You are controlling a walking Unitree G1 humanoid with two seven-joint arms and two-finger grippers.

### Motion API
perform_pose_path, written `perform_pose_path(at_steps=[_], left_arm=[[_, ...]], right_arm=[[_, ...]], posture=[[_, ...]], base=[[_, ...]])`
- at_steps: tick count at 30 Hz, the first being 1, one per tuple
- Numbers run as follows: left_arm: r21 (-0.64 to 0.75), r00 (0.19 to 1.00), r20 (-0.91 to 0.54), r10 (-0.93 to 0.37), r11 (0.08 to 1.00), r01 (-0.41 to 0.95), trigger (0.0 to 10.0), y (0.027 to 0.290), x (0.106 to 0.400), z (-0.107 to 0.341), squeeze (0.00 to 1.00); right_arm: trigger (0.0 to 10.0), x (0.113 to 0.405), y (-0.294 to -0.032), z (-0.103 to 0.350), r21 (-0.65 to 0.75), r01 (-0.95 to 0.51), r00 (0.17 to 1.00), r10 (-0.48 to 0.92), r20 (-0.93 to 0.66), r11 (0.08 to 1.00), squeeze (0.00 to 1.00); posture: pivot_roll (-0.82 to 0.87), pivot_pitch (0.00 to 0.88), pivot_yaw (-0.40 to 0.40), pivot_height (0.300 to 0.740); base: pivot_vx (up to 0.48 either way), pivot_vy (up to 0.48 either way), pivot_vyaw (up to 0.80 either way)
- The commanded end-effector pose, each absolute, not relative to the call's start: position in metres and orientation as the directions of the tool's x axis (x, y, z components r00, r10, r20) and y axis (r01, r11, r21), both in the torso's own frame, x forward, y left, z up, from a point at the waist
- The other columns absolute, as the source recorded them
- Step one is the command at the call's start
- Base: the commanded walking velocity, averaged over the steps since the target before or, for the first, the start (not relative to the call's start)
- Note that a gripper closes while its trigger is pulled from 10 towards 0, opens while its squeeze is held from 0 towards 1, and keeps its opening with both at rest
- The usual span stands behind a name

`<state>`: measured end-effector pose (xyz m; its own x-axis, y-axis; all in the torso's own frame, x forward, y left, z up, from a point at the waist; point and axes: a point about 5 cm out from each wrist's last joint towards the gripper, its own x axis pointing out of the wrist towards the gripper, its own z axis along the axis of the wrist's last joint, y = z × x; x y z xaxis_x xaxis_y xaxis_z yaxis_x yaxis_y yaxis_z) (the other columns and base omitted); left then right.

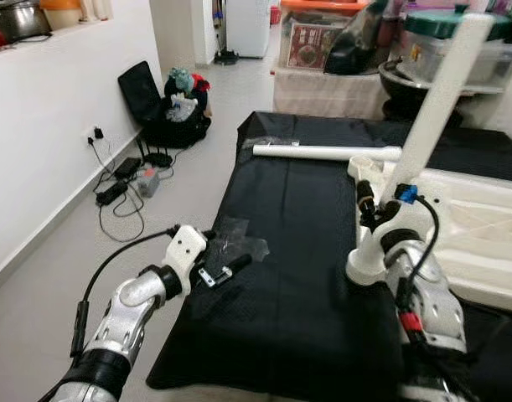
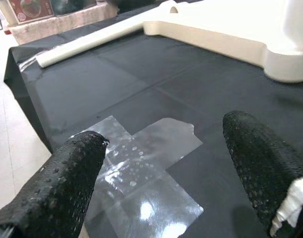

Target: Building children table

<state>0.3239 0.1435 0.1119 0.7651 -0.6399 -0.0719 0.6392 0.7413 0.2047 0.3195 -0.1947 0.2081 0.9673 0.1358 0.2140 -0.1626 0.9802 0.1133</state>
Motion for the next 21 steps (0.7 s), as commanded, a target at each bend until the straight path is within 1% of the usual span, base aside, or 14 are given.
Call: perform_pose_path(at_steps=[1,2,6,7,8,10,11,12,13,14,15,16,17,21], left_arm=[[0.209,0.761,-0.066,-0.645,0.737,0.643,10.0,0.141,0.324,0.113,0.0],[0.208,0.761,-0.066,-0.646,0.737,0.643,10.0,0.14,0.322,0.112,0.0],[0.207,0.762,-0.067,-0.644,0.738,0.642,10.0,0.141,0.321,0.112,0.0],[0.208,0.765,-0.07,-0.64,0.741,0.639,10.0,0.143,0.321,0.111,0.0],[0.21,0.769,-0.073,-0.635,0.744,0.634,10.0,0.147,0.32,0.111,0.0],[0.21,0.769,-0.073,-0.635,0.744,0.634,10.0,0.147,0.32,0.111,0.0],[0.211,0.772,-0.075,-0.631,0.746,0.631,10.0,0.149,0.32,0.111,0.0],[0.21,0.773,-0.075,-0.629,0.748,0.629,10.0,0.148,0.32,0.111,0.0],[0.21,0.773,-0.075,-0.629,0.748,0.629,10.0,0.148,0.32,0.111,0.0],[0.206,0.772,-0.074,-0.631,0.748,0.631,10.0,0.147,0.319,0.11,0.0],[0.203,0.769,-0.074,-0.635,0.746,0.635,10.0,0.145,0.318,0.109,0.0],[0.203,0.769,-0.074,-0.635,0.746,0.635,10.0,0.145,0.318,0.109,0.0],[0.201,0.767,-0.076,-0.637,0.744,0.638,10.0,0.144,0.317,0.108,0.0],[0.203,0.764,-0.08,-0.641,0.74,0.642,10.0,0.144,0.319,0.109,0.0]], right_arm=[[10.0,0.314,-0.163,0.211,0.069,-0.403,0.896,0.377,0.236,0.913,0.0],[9.7,0.311,-0.158,0.211,0.032,-0.487,0.853,0.467,0.234,0.873,0.0],[9.7,0.31,-0.157,0.209,0.014,-0.522,0.832,0.505,0.23,0.853,0.0],[0.0,0.315,-0.159,0.205,0.012,-0.499,0.847,0.485,0.218,0.866,0.0],[0.0,0.329,-0.17,0.193,0.006,-0.326,0.937,0.322,0.137,0.945,0.0],[0.0,0.329,-0.17,0.193,0.006,-0.326,0.937,0.322,0.137,0.945,0.0],[0.0,0.338,-0.179,0.185,-0.017,-0.193,0.978,0.193,0.081,0.981,0.0],[0.0,0.339,-0.212,0.167,0.007,0.183,0.983,-0.183,-0.026,0.983,0.0],[0.0,0.339,-0.212,0.167,0.007,0.183,0.983,-0.183,-0.026,0.983,0.0],[0.0,0.329,-0.239,0.15,-0.01,0.484,0.868,-0.482,-0.123,0.875,0.0],[0.0,0.314,-0.254,0.138,-0.029,0.647,0.747,-0.641,-0.179,0.762,0.0],[0.0,0.314,-0.254,0.138,-0.029,0.647,0.747,-0.641,-0.179,0.762,0.0],[0.0,0.3,-0.261,0.128,-0.047,0.736,0.653,-0.726,-0.213,0.676,0.0],[0.0,0.285,-0.266,0.122,-0.06,0.79,0.586,-0.78,-0.222,0.61,0.0]], posture=[[-0.03,0.0,-0.05,0.74],[-0.02,0.0,-0.053,0.74],[-0.02,0.0,-0.054,0.74],[-0.02,0.0,-0.059,0.74],[-0.02,0.0,-0.059,0.74],[-0.02,0.0,-0.059,0.74],[-0.02,0.0,-0.059,0.74],[-0.03,0.0,-0.056,0.74],[-0.03,0.0,-0.056,0.74],[-0.03,0.0,-0.056,0.74],[-0.03,0.0,-0.054,0.74],[-0.03,0.0,-0.054,0.74],[-0.03,0.0,-0.049,0.74],[-0.04,0.0,-0.036,0.74]], base=[[0.0,0.0,0.0],[0.0,0.0,0.0],[0.0,0.0,0.0],[0.0,0.0,0.0],[0.0,0.0,0.0],[0.0,0.0,0.0],[0.0,0.0,0.0],[0.0,0.0,0.0],[0.0,0.0,0.0],[0.0,0.0,0.0],[0.0,0.0,0.0],[0.0,0.0,0.0],[0.0,0.0,0.0],[0.0,0.0,0.0]])
